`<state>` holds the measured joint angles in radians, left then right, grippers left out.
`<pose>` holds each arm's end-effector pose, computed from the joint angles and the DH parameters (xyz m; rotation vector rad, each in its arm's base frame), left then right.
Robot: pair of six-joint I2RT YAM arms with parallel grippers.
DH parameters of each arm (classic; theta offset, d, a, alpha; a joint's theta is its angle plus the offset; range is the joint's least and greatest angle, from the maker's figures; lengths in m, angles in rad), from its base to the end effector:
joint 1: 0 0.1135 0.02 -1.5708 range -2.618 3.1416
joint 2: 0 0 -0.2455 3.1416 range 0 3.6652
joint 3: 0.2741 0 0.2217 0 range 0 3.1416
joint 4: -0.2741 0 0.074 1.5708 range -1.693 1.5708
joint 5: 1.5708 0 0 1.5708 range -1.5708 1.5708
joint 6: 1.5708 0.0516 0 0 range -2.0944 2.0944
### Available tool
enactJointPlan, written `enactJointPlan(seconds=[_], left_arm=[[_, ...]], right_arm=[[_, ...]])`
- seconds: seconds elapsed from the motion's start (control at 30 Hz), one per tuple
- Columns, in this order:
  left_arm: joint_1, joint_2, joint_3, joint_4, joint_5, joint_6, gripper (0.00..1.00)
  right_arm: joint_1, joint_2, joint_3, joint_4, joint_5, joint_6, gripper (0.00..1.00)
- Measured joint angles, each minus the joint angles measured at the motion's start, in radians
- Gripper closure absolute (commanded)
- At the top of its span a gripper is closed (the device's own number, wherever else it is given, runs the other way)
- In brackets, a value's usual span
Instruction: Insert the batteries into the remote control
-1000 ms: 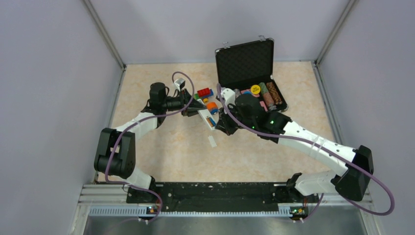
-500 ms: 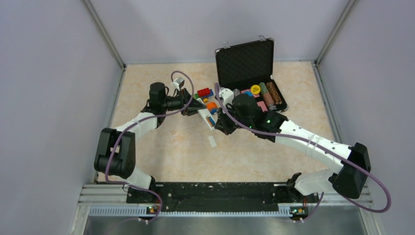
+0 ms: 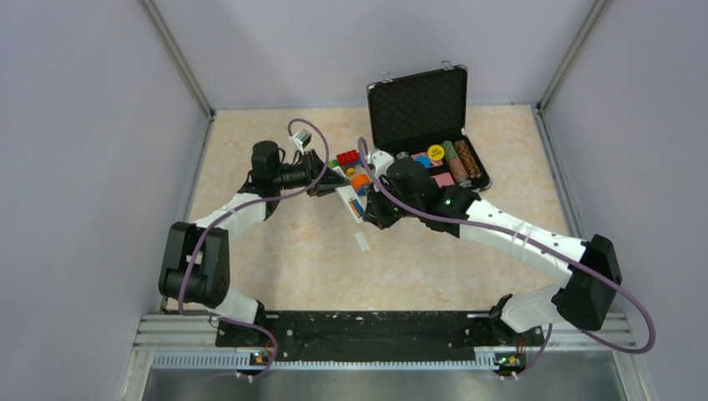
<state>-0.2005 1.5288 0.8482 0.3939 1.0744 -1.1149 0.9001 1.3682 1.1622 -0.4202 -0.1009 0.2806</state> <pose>0.2927 -0.1058 0.2432 -0.0823 2.1544 -1.8286 0.1783 0.2330 0.2956 -0.7579 2.1735 0.7509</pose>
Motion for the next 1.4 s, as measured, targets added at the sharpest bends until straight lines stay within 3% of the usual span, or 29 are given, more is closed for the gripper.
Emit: enactJointPlan(seconds=[0.37,0.87,1.2,1.4], left_arm=[[0.003,-0.035,-0.024,0.038,0.003,0.077,1.00],[0.006,-0.070,-0.065,0.188,0.029,0.094,1.00],[0.008,-0.111,-0.065,0.190,0.029,0.150,1.00],[0.009,-0.151,-0.057,0.106,0.018,0.237,1.00]], right_arm=[[-0.006,0.056,0.042,-0.045,-0.044,0.012,1.00],[-0.071,0.123,0.073,-0.059,-0.262,0.072,1.00],[-0.123,0.156,0.078,-0.088,-0.365,0.110,1.00],[-0.144,0.178,0.084,-0.094,-0.422,0.109,1.00]])
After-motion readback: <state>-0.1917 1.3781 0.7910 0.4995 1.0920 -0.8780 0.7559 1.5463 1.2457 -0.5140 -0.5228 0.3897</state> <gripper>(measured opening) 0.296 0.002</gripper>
